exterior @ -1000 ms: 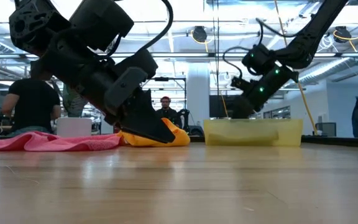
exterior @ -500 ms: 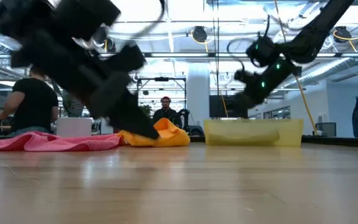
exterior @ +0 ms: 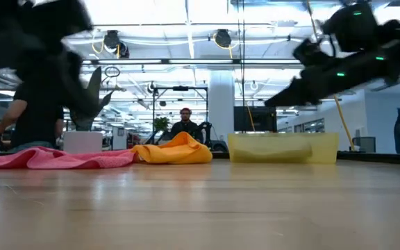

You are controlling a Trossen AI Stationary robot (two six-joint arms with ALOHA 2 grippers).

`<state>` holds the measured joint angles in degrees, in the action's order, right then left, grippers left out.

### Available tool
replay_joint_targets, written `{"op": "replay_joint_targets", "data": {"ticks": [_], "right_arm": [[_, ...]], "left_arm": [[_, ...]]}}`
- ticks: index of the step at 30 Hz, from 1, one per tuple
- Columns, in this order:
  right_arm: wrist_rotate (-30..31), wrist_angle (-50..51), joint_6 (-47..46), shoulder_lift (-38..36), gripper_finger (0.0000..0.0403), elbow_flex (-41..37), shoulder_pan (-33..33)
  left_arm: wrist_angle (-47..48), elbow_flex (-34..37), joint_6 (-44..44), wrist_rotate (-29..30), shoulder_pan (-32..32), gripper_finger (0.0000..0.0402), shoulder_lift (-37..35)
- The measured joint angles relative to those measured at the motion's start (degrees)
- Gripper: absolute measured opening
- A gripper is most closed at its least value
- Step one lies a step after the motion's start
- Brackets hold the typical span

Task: Fold microfiber towels
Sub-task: Fold the pink kitchen towel

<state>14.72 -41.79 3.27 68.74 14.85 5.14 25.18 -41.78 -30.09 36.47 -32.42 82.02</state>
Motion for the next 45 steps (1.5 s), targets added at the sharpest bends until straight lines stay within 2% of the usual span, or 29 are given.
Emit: {"op": "replay_joint_targets", "data": {"ticks": [4,8,12,14,19,22,25,27,32,36,42,45], "right_arm": [[0.0,-7.8,-4.7,1.0,0.0,-4.4,-8.4],[0.2,-14.7,-5.6,1.7,0.0,-7.0,-13.5],[0.3,-17.8,-5.6,1.8,0.0,-7.8,-15.7],[0.4,-18.1,-5.6,1.8,0.0,-7.8,-16.4],[0.4,-18.2,-5.6,1.8,0.0,-7.8,-16.9],[0.4,-18.4,-5.8,1.8,0.0,-7.8,-16.9],[0.4,-18.4,-5.8,1.8,0.0,-7.8,-16.9],[0.4,-18.3,-5.8,1.8,0.0,-7.8,-16.9],[0.3,-18.0,-5.7,1.8,0.0,-7.8,-16.9],[0.3,-18.0,-5.5,1.8,0.0,-7.8,-16.9],[0.3,-16.4,-5.2,1.8,0.0,-7.8,-16.9],[0.3,-16.5,-5.2,1.8,0.0,-7.8,-16.9]], "left_arm": [[13.9,0.0,-12.1,-9.4,0.0,0.0168,0.3],[22.3,0.5,-17.7,-11.0,0.5,0.0168,2.0],[18.7,2.8,-14.4,-13.5,4.5,0.0164,2.8],[15.9,4.1,-11.5,-14.9,7.0,0.0149,2.7],[11.1,4.7,-1.4,-18.9,11.6,0.0066,2.5],[8.2,4.6,2.7,-19.1,13.0,0.0013,2.7],[0.7,3.7,3.4,-17.9,13.6,0.0011,2.8],[-5.9,3.1,5.4,-19.1,13.6,0.0008,2.8],[-34.9,2.2,13.2,-21.7,12.8,0.0006,3.6],[-49.6,2.2,18.1,-22.5,12.4,0.0003,7.2],[-62.2,0.3,21.6,-20.7,13.0,0.0023,17.9],[-64.2,-3.7,23.9,-23.0,13.9,0.0043,23.3]]}}
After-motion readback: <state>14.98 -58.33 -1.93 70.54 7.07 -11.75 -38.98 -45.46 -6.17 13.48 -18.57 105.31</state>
